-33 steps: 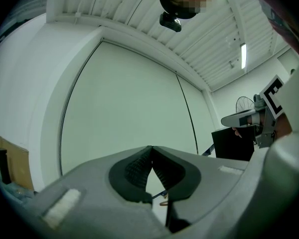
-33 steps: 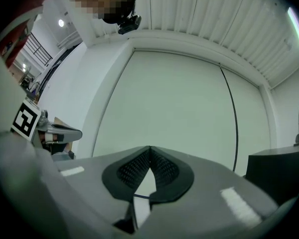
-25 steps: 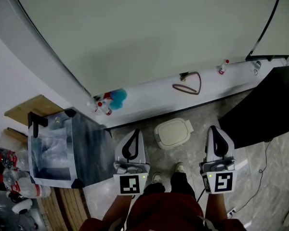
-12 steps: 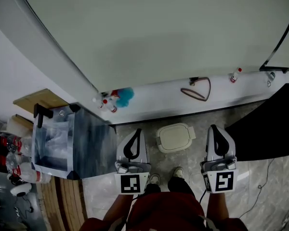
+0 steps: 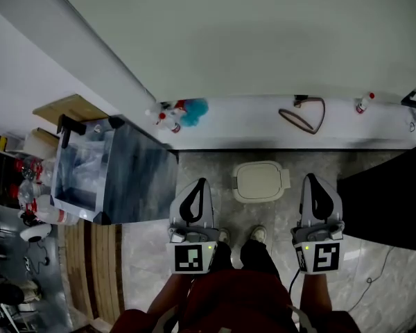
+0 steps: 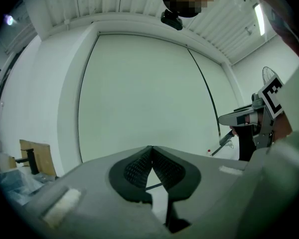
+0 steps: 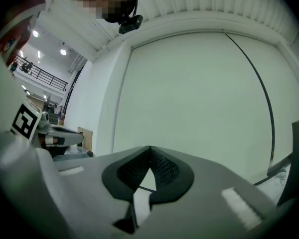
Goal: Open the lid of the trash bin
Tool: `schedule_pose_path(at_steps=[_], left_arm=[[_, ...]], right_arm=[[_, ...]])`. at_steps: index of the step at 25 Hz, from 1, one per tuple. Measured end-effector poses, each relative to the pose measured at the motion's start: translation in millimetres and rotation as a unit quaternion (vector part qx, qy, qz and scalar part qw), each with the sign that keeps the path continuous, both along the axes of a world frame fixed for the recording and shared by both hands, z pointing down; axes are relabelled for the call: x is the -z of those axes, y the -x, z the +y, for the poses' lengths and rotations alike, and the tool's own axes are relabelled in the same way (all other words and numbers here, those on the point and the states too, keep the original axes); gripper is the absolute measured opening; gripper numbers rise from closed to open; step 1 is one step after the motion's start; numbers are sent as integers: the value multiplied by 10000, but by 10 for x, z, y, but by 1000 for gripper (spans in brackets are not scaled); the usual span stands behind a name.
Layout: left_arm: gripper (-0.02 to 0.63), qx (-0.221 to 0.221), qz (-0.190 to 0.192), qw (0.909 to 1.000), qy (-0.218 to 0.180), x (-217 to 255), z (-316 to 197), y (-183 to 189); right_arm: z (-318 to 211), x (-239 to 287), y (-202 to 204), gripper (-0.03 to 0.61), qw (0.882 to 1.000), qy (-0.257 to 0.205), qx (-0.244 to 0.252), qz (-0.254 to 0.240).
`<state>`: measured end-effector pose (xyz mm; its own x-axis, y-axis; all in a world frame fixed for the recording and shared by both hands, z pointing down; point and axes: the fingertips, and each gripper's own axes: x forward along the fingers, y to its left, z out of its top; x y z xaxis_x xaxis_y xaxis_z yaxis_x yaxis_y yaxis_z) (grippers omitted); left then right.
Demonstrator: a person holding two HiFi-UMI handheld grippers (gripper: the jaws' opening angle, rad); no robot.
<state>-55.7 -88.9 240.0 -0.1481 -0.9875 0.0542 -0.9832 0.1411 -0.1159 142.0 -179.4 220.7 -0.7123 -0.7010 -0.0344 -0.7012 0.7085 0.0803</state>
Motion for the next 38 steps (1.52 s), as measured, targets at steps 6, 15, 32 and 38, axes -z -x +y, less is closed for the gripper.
schedule_pose_path(at_steps=[6,15,32,38], left_arm=[[2,236,201,9986,433,-553,142,-41],[2,223,640,9932,947,-1493,164,-34],[2,86,1236,9751,1840,-3237,212,137],[2,-154,1296,9645,2295,-3921,141,86]], right_arm=[[75,-417,62,0,9987,322,337,204],[258,-1073,335,0,9942,736,681,381],[541,-2480,832,0,9762,1672,901,1043],[549,-2920,935,0,9689,1967,927,1183]])
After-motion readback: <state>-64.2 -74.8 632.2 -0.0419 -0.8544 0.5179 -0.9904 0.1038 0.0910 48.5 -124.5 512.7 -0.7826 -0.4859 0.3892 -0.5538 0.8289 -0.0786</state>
